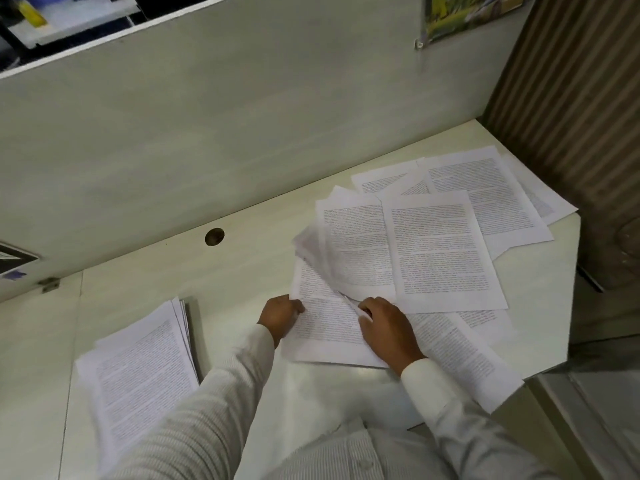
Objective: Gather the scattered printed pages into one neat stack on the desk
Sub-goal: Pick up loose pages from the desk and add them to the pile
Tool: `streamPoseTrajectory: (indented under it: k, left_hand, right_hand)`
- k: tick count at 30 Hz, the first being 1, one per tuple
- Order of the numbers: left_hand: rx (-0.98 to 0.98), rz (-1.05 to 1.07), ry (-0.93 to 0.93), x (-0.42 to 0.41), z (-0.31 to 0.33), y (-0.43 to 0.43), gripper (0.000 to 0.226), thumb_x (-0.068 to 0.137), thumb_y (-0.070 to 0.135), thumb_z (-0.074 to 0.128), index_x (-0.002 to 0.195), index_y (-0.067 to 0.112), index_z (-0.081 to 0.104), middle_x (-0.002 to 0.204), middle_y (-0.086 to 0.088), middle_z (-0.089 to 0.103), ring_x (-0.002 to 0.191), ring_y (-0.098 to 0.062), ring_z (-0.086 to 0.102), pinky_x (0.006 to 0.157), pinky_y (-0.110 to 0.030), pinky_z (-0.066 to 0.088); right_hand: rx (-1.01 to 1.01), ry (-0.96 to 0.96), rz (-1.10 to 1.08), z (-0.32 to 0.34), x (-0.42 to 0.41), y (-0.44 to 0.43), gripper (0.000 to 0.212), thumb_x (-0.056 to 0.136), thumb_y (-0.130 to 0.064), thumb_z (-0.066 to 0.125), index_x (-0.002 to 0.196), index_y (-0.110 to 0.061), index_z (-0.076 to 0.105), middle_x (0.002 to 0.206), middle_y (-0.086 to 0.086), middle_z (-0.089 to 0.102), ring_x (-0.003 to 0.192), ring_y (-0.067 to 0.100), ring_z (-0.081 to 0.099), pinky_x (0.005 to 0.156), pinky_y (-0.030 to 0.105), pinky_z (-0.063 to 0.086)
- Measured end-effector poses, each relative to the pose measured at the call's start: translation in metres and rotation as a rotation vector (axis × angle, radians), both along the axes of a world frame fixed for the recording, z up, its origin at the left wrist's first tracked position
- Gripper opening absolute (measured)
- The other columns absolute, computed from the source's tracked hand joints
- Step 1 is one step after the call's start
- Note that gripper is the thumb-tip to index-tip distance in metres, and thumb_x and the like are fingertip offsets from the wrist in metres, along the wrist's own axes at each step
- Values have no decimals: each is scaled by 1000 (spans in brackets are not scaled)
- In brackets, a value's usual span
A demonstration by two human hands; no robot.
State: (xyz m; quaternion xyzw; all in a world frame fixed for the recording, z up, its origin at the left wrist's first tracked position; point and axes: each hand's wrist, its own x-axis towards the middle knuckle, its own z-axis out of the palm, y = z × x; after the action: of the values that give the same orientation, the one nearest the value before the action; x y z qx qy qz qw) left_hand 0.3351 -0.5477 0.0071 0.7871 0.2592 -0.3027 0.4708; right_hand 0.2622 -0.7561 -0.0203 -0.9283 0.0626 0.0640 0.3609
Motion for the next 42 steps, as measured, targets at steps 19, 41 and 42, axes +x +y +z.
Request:
streamPoseTrajectory:
  k: [19, 41, 42]
  left_hand:
    - [-154, -13, -54, -4, 2, -25, 25, 90, 6, 60, 112, 17, 68, 104, -5, 73, 92, -25, 70, 76, -37, 58]
    - [-120, -128, -124, 16, 17, -44, 16, 97, 12, 56, 110, 12, 65, 108, -10, 71, 96, -29, 67, 82, -37, 56]
    - [-115, -128, -132, 16, 16, -44, 15, 96, 11, 56, 109, 12, 65, 107, -10, 70, 96, -30, 67, 82, -38, 56]
  right_hand:
    - [-235, 146, 195, -5, 54, 1, 100, 76, -69, 65, 152, -17, 25, 161, 11, 22, 147, 30, 23, 118, 50, 23]
    - [-26, 270, 17, 7, 87, 21, 55, 101, -50, 29, 148, -23, 33, 149, 7, 43, 137, 32, 40, 113, 59, 24]
    - [0, 267, -14, 7, 88, 20, 52, 103, -46, 25, 147, -22, 37, 147, 8, 46, 134, 32, 43, 113, 58, 26]
